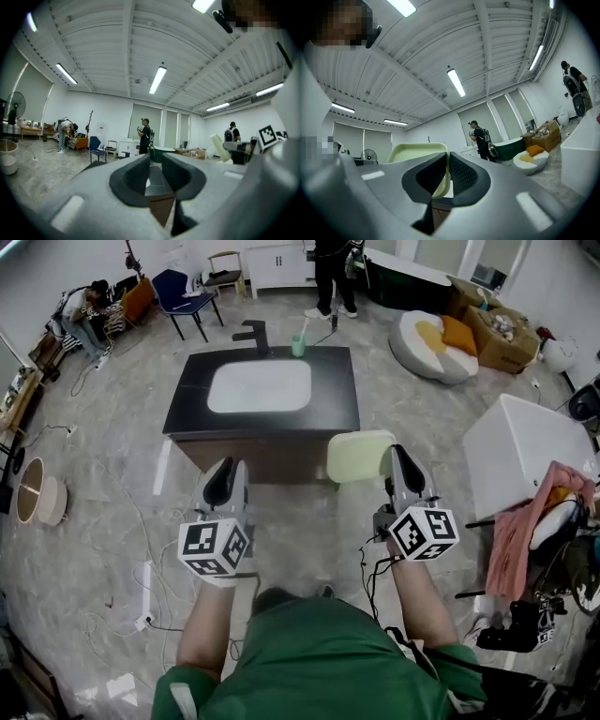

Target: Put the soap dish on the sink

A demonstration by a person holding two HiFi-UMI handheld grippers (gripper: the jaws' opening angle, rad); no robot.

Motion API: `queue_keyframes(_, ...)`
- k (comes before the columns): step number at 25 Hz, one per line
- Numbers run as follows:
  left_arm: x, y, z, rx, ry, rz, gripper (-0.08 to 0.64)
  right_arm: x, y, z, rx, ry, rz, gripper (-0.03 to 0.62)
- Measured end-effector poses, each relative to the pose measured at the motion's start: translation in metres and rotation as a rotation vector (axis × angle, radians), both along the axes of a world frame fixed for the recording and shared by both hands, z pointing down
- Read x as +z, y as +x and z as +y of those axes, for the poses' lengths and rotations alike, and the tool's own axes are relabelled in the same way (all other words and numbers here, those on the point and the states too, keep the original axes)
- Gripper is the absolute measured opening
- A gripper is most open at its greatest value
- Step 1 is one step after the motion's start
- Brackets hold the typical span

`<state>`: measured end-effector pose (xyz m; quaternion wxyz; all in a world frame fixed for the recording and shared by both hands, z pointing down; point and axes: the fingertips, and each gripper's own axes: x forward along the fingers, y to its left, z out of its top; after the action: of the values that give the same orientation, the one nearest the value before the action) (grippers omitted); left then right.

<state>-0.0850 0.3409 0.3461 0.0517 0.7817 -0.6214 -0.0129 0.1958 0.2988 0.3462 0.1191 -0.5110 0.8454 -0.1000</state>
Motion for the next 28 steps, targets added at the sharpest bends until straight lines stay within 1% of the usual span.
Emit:
queue_keyframes(7,0.003,0.025,-0.021,-0.022,-0.014,-0.016,0.075,0.010,0.031,-0.024,-0.017,-0.022,-0.017,0.020)
queue_keyframes(12,0.015,0.029,-0.053,-0.012,-0.034,-0.019,0.075,0.022,0.037,-0.053,-0.010,-0.042,-0.022,0.020)
queue_keyframes(16,0.027,0.023,-0.094,0.003,-0.044,-0.001,0.075,0.030,0.033,-0.084,0.005,-0.052,-0.006,0.020)
queue_keyframes(20,0.029,0.012,-0.146,0.027,-0.047,0.017,0.075,0.028,0.026,-0.125,0.031,-0.062,0.007,0.020)
queue_keyframes(28,0.031,-0.021,-0.248,0.090,-0.061,0.035,0.075,0.019,-0.011,-0.207,0.078,-0.064,0.033,0.020)
